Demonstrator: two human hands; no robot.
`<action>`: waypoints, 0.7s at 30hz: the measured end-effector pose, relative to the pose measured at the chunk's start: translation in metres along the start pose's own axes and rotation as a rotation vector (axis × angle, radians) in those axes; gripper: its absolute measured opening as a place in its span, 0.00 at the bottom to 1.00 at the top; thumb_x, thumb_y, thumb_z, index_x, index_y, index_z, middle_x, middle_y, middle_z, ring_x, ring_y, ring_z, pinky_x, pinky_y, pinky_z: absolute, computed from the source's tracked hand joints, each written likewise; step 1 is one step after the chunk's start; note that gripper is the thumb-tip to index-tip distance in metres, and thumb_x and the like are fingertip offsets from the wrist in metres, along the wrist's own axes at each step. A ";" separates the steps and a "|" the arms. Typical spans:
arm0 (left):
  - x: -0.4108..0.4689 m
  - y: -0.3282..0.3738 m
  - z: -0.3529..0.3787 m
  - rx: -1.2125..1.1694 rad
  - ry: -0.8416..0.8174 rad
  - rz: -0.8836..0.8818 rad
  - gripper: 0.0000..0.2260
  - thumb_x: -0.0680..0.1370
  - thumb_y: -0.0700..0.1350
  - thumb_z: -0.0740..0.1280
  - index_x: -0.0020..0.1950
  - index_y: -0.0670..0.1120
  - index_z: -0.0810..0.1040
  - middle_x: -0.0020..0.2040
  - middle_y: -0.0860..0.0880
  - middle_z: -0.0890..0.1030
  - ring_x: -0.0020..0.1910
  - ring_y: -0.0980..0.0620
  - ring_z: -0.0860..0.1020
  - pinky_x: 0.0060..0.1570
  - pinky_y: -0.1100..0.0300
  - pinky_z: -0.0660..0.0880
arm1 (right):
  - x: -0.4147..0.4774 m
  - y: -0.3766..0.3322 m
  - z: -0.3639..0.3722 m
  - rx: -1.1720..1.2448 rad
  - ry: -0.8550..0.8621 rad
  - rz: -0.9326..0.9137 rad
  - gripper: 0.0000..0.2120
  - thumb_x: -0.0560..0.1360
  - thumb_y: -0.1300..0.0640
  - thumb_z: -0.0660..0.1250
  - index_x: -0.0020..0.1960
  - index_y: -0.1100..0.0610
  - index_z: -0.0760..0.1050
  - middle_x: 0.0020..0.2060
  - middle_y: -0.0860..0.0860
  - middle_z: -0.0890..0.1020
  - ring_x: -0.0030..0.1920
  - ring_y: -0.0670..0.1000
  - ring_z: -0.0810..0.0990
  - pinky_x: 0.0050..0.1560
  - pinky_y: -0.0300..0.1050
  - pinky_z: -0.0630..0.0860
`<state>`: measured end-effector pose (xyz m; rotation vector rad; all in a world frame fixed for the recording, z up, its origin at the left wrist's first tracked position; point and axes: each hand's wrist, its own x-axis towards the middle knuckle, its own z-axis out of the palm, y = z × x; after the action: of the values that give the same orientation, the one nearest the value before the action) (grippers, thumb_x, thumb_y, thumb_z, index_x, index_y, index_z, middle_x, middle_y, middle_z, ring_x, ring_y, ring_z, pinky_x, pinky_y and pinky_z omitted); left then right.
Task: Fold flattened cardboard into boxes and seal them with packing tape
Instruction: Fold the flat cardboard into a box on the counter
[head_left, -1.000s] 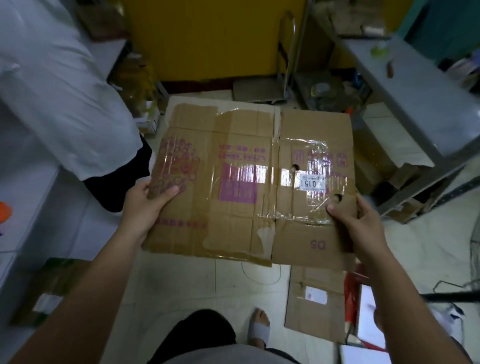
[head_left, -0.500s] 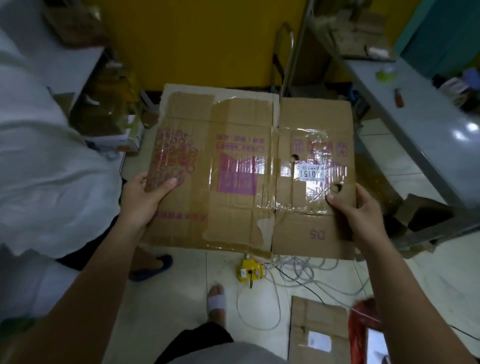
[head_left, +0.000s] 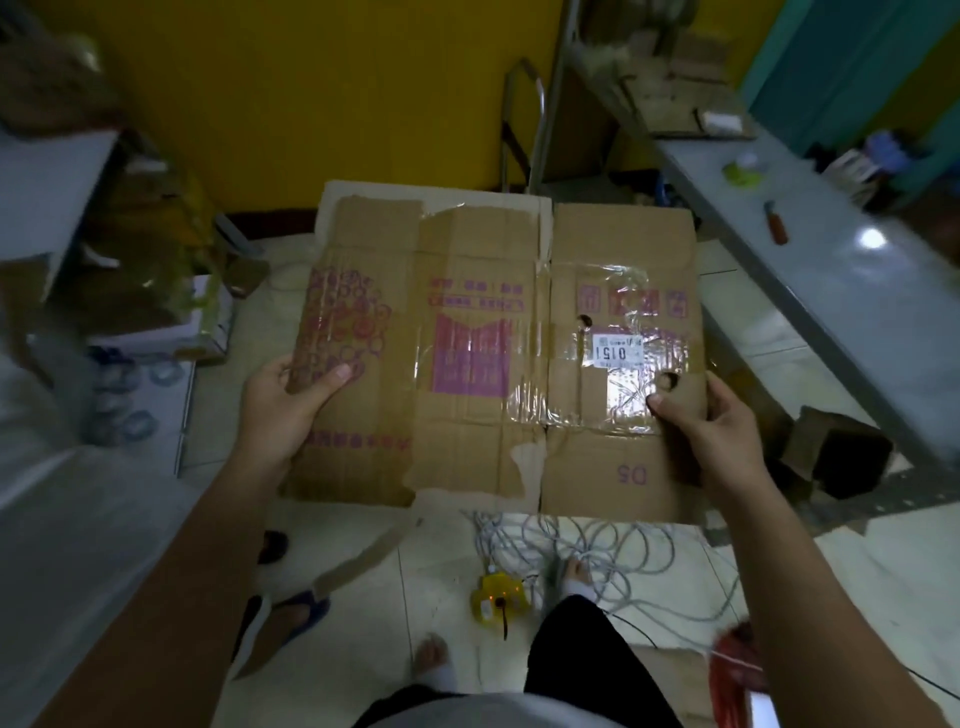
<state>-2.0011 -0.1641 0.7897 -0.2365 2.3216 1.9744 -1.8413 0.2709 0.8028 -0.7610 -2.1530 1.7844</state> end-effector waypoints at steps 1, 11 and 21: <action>0.009 0.002 0.007 0.002 0.001 -0.008 0.21 0.73 0.52 0.82 0.63 0.48 0.84 0.55 0.52 0.88 0.52 0.55 0.87 0.54 0.52 0.83 | 0.011 0.001 0.000 0.009 -0.002 0.000 0.20 0.71 0.48 0.81 0.61 0.43 0.82 0.56 0.47 0.87 0.55 0.53 0.87 0.61 0.65 0.81; 0.122 0.035 0.109 0.129 0.064 -0.013 0.16 0.73 0.54 0.82 0.56 0.51 0.85 0.50 0.54 0.88 0.49 0.56 0.87 0.52 0.53 0.83 | 0.184 0.008 -0.021 0.064 -0.069 0.004 0.23 0.70 0.47 0.82 0.63 0.43 0.81 0.57 0.47 0.87 0.55 0.51 0.87 0.58 0.60 0.83; 0.212 0.082 0.214 0.233 0.155 -0.035 0.22 0.73 0.60 0.80 0.61 0.50 0.84 0.53 0.54 0.87 0.50 0.53 0.85 0.51 0.51 0.83 | 0.365 -0.026 -0.051 0.068 -0.177 0.013 0.21 0.71 0.47 0.81 0.62 0.40 0.81 0.54 0.44 0.88 0.51 0.49 0.88 0.46 0.46 0.83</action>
<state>-2.2319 0.0463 0.7994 -0.4220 2.5953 1.7054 -2.1266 0.5054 0.7886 -0.6238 -2.1859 1.9891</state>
